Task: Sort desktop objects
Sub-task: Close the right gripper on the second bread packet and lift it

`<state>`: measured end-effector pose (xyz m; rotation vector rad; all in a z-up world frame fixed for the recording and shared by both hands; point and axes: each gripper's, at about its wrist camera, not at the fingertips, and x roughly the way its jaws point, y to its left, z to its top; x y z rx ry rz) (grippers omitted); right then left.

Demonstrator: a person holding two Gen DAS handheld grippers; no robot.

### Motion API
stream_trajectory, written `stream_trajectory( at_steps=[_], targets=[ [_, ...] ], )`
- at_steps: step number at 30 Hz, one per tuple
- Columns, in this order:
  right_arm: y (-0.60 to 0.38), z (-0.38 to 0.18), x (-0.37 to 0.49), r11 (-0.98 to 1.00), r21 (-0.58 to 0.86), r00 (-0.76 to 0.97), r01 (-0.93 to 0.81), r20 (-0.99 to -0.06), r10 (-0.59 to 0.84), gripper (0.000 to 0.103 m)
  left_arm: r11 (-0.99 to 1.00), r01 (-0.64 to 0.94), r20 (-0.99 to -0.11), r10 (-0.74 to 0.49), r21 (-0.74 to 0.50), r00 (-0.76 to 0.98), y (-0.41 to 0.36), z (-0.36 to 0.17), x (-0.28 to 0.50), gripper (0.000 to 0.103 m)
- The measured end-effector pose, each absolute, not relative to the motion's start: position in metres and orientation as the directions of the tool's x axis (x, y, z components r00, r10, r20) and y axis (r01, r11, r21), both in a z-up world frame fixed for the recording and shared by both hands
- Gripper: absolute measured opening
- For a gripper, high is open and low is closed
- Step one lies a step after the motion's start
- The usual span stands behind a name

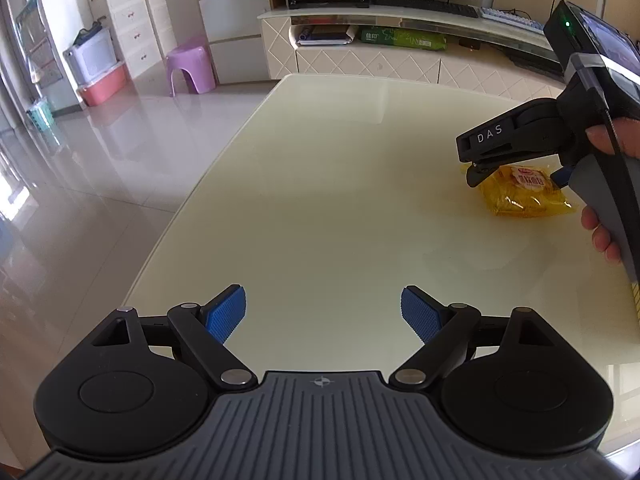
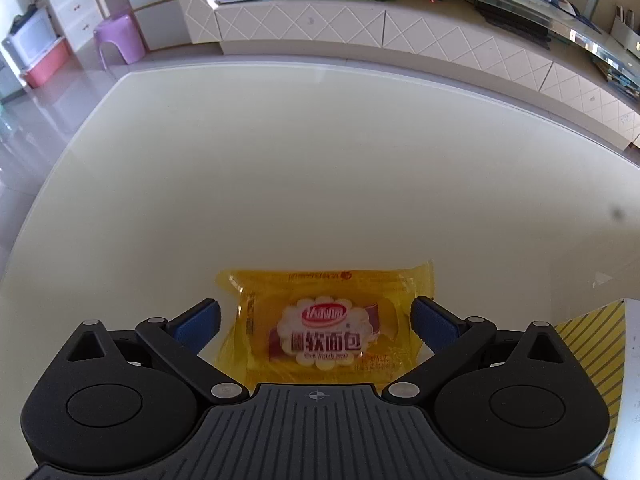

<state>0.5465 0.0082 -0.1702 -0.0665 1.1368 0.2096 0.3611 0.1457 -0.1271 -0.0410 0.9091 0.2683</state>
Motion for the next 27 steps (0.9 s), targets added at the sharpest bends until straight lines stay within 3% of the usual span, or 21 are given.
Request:
stream_trajectory(
  at_steps=[8,15,27],
  targets=[
    [0.018,-0.172,0.537,0.968,-0.046,0.425,-0.248,-0.903,0.066,0.086,0.967,-0.244,-0.778,0.206,0.070,0.594,0.146,-0.124,0.355,0.103],
    [0.006,-0.164,0.528,0.975,0.017,0.445,-0.220,-0.888,0.116,0.072,0.970,-0.235,-0.774,0.197,0.064,0.601,0.145,-0.121,0.352,0.103],
    [0.003,-0.149,0.514,0.976,0.061,0.473,-0.207,-0.867,0.155,0.069,0.974,-0.221,-0.757,0.184,0.053,0.627,0.141,-0.109,0.339,0.103]
  ],
)
